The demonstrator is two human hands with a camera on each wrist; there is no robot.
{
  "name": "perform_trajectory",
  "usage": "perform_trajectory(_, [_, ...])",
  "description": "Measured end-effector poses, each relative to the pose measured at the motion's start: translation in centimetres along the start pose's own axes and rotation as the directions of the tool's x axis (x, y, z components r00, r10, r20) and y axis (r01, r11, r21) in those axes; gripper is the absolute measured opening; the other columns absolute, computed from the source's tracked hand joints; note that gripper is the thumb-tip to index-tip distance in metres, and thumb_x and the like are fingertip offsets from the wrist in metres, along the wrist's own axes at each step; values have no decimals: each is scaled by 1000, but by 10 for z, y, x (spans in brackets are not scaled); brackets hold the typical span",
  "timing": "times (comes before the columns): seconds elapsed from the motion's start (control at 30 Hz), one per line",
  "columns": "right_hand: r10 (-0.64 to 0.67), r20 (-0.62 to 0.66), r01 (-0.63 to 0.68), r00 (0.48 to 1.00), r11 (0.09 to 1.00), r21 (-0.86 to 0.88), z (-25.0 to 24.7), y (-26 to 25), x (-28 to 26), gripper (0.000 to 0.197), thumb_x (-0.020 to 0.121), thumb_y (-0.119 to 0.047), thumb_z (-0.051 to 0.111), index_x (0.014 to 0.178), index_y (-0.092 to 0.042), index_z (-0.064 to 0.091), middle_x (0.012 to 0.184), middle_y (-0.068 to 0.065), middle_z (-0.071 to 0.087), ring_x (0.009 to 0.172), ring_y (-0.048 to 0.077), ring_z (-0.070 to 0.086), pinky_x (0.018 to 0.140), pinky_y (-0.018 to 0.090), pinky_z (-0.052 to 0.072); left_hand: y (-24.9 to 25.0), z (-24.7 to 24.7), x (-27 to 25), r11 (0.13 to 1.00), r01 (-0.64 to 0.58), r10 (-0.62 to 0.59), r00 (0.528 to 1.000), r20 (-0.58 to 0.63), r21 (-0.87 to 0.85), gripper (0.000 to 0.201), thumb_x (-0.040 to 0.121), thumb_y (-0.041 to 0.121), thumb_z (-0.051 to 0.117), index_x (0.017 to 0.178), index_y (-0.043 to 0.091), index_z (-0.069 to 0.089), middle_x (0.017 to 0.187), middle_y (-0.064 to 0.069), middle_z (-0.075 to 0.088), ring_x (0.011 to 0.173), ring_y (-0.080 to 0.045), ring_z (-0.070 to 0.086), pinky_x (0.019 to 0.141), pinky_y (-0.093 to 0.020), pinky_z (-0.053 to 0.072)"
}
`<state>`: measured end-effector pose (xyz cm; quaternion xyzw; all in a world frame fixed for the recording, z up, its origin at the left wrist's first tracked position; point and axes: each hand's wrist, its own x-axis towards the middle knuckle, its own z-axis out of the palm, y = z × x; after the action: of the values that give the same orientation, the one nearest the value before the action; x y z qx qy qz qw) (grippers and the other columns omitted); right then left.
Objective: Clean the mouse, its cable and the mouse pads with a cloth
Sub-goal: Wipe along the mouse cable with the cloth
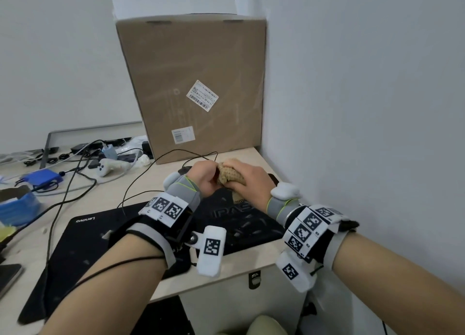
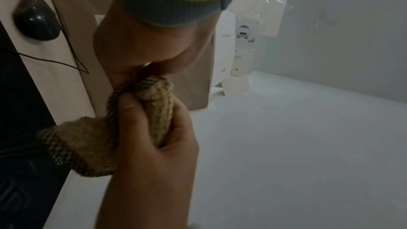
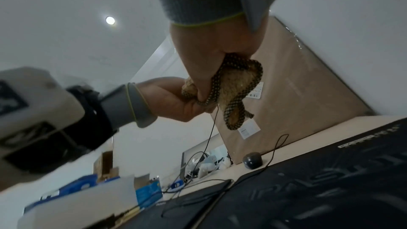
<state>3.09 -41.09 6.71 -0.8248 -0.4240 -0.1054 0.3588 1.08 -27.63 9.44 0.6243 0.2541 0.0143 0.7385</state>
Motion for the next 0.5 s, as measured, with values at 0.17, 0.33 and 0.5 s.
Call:
perform_trajectory(0.17, [-281, 82, 293, 956, 903, -316, 9, 1, -1, 41, 70, -2, 49, 106, -5, 67, 102, 11, 72, 77, 31, 66, 67, 33, 58, 2, -12, -3, 992, 114, -117, 992, 45, 61, 32, 97, 5, 30, 74, 2, 52, 66, -10, 54, 66, -22, 51, 64, -32, 46])
perform_trajectory(0.33, [-273, 2, 263, 962, 925, -275, 9, 5, 15, 31, 74, -2, 46, 95, -6, 67, 86, 11, 69, 72, 31, 62, 62, 31, 53, -2, -21, 6, 997, 69, -73, 989, 129, 33, 28, 97, 7, 32, 81, 5, 55, 70, -9, 64, 75, -20, 59, 70, -30, 51])
perform_trajectory(0.5, [234, -207, -228, 950, 972, 55, 0, 17, 43, 16, 82, -12, 60, 97, -16, 64, 96, 1, 71, 89, 25, 66, 77, 32, 52, 6, -64, 25, 957, -108, 139, 985, -99, 268, 19, 93, 13, 46, 76, 13, 55, 90, -8, 68, 79, -15, 61, 66, -24, 46])
